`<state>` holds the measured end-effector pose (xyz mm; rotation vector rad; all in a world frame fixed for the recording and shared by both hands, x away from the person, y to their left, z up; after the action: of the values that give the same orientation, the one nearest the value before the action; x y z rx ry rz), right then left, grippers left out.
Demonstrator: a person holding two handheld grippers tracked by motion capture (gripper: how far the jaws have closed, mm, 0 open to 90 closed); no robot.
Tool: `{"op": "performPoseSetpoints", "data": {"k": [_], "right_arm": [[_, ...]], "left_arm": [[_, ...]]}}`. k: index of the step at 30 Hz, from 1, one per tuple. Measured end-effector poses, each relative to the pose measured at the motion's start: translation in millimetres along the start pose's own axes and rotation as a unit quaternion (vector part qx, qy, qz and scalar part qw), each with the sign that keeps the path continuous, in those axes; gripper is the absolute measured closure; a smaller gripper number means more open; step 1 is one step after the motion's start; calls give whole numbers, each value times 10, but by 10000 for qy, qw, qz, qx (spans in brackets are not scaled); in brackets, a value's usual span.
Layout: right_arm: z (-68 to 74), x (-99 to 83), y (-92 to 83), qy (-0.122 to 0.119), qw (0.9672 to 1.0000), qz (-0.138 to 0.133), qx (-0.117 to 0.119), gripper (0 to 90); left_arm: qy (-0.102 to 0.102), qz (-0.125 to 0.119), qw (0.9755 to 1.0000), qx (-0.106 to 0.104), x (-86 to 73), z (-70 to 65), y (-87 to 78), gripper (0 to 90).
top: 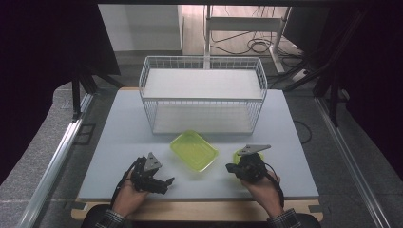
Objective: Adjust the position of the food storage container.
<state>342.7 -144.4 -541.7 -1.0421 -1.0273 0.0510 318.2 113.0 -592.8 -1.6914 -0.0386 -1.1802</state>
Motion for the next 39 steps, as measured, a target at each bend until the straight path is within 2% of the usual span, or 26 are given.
{"op": "performPoseSetpoints", "data": {"k": [10, 22, 32, 39], "right_arm": [[-422, -41, -158, 421, 9984, -200, -335, 882], [-839, -130, -345, 776, 9936, -315, -755, 884], [-1100, -225, -490, 1015, 9889, -372, -1016, 884], [-1190, -268, -545, 1075, 9874, -381, -1094, 884]], "left_arm": [[-11, 37, 10000, -28, -9, -5, 10, 58], [6, 83, 10000, -40, -20, -10, 22, 57], [19, 136, 9999, -38, -33, -7, 31, 57], [-88, 191, 9998, -69, -48, 3, 43, 54]]}}
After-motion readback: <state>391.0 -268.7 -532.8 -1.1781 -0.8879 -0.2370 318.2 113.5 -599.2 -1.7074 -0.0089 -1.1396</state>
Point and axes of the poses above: each handheld gripper's, and its own axes: y roughly forward along the jaws, x roughly out of its top, z roughly to its left, the point moved 9 cm from there along y, roughly forward along the jaws, and after that the axes turned 2 degrees about -x, right-handed, at the moved point
